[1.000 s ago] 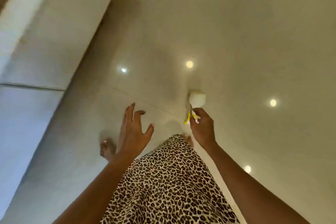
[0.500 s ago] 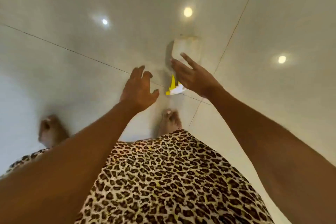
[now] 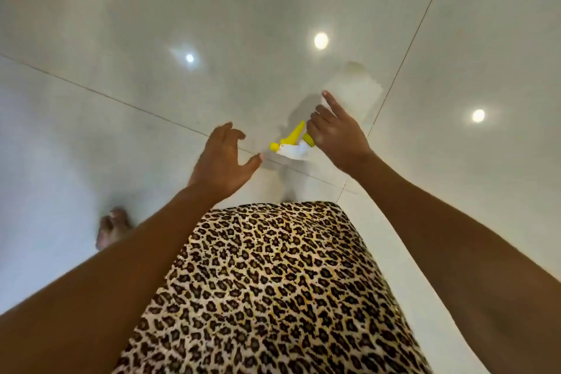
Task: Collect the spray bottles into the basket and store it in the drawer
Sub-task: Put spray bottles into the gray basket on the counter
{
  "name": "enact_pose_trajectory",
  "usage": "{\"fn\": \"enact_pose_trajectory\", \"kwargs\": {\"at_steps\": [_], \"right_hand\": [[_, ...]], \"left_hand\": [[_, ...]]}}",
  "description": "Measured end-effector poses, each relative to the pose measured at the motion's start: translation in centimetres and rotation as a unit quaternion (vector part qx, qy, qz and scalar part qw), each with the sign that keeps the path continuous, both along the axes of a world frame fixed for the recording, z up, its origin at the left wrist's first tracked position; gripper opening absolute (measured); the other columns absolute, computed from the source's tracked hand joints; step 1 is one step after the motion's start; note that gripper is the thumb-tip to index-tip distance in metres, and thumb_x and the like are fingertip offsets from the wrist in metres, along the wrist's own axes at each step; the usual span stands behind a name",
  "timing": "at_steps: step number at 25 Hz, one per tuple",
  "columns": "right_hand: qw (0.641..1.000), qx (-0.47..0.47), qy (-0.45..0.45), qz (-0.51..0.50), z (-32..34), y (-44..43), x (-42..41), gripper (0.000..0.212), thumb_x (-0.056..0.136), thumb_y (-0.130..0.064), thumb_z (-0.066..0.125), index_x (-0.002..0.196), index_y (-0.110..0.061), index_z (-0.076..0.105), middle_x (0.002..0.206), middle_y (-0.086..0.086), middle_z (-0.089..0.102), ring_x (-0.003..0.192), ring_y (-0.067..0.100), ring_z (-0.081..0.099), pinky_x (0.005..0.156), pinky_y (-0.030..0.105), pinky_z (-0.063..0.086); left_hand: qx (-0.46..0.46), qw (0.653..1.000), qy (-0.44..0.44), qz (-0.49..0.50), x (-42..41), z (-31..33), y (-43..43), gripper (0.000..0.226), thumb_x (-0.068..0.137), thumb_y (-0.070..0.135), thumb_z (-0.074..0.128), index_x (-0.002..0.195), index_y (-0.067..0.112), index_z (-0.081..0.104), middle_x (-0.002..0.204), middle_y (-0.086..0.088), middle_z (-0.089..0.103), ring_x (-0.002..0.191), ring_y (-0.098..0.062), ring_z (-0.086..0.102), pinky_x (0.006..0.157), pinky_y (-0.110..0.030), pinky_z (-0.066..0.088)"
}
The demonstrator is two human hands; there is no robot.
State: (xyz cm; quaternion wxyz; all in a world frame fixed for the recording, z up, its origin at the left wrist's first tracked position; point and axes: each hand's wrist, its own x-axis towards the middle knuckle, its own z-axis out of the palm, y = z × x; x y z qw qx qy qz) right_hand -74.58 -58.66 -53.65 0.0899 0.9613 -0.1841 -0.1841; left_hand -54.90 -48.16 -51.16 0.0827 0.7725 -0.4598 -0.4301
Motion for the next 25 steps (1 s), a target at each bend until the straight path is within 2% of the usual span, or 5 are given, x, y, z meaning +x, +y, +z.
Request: {"fn": "enact_pose_trajectory", "kwargs": {"at_steps": [4, 7, 14, 20, 25], "right_hand": [[0.932, 0.156, -0.168, -0.280, 7.9, -1.7, 3.6, 0.033, 0.079, 0.012, 0.048, 0.108, 0.003, 0.062, 0.105, 0.019, 0.067, 0.107, 0.031, 0.061, 0.115, 0.046, 0.023], [0.853, 0.261, -0.254, -0.374, 15.9, -0.9, 8.6, 0.044, 0.079, 0.016, 0.047, 0.120, 0.002, 0.056, 0.123, 0.019, 0.058, 0.119, 0.034, 0.051, 0.108, 0.039, 0.035], [0.726, 0.476, -0.361, -0.341, 39.9, 3.4, 22.1, 0.043, 0.077, 0.015, 0.055, 0.116, -0.005, 0.056, 0.111, 0.009, 0.061, 0.102, 0.020, 0.057, 0.081, -0.001, 0.036], [0.653, 0.585, -0.384, -0.290, 56.1, 8.3, 34.3, 0.043, 0.082, 0.009, 0.059, 0.101, -0.029, 0.052, 0.097, -0.016, 0.063, 0.094, -0.004, 0.059, 0.086, 0.010, 0.045], [0.646, 0.602, -0.406, -0.235, 64.3, 13.4, 45.1, 0.040, 0.078, 0.013, 0.062, 0.105, -0.016, 0.056, 0.103, 0.007, 0.059, 0.098, 0.016, 0.060, 0.090, 0.029, 0.048]], "left_hand": [[-0.018, 0.998, 0.050, 0.023, 2.8, 8.3, -1.6, 0.069, 0.071, 0.045, 0.071, 0.127, 0.014, 0.043, 0.141, -0.006, 0.040, 0.132, -0.017, 0.035, 0.102, -0.028, 0.031], [-0.028, 0.996, 0.078, 0.045, 5.5, 16.2, -1.8, 0.082, 0.064, 0.049, 0.075, 0.131, 0.018, 0.039, 0.139, -0.001, 0.043, 0.126, -0.016, 0.041, 0.094, -0.026, 0.032], [-0.169, 0.972, 0.078, 0.145, 14.6, 36.8, 2.1, 0.065, 0.074, 0.017, 0.073, 0.131, 0.014, 0.042, 0.132, -0.003, 0.054, 0.120, -0.019, 0.051, 0.097, -0.021, 0.036], [-0.270, 0.931, 0.053, 0.239, 25.4, 51.3, 8.5, 0.059, 0.075, 0.017, 0.073, 0.128, 0.011, 0.049, 0.128, -0.002, 0.058, 0.113, -0.006, 0.050, 0.087, 0.005, 0.027], [-0.330, 0.896, 0.011, 0.297, 33.6, 58.7, 13.9, 0.054, 0.075, 0.016, 0.073, 0.124, 0.009, 0.053, 0.120, -0.009, 0.064, 0.108, -0.021, 0.060, 0.087, -0.015, 0.040]]}}
